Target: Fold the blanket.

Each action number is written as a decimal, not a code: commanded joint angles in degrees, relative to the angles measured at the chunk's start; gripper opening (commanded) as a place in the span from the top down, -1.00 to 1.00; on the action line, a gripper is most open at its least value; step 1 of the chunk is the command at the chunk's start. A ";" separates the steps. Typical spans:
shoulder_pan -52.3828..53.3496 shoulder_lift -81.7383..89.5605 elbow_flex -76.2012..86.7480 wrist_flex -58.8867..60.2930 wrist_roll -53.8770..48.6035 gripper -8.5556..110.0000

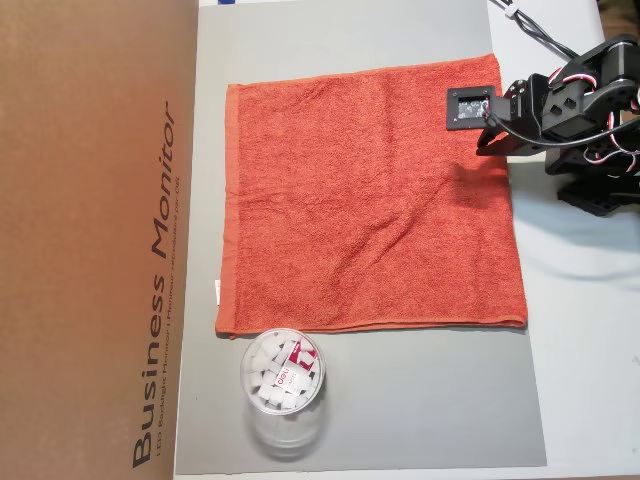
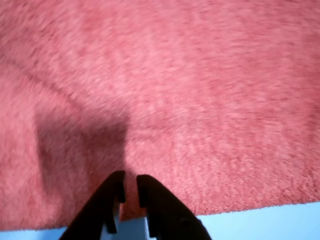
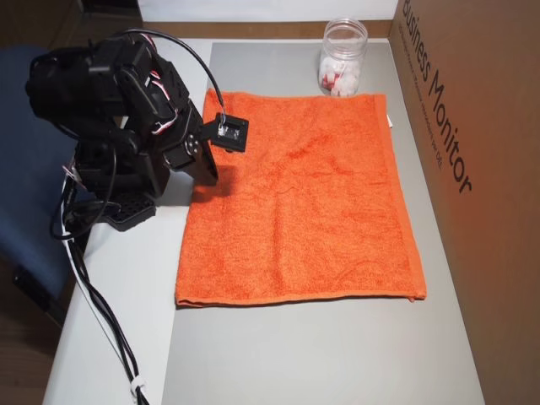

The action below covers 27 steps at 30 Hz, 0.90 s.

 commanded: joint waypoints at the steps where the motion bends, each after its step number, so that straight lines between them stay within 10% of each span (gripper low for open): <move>1: 2.20 -0.70 -3.96 0.18 -0.35 0.85; 27: 24.96 -9.58 -23.20 0.35 -0.44 0.85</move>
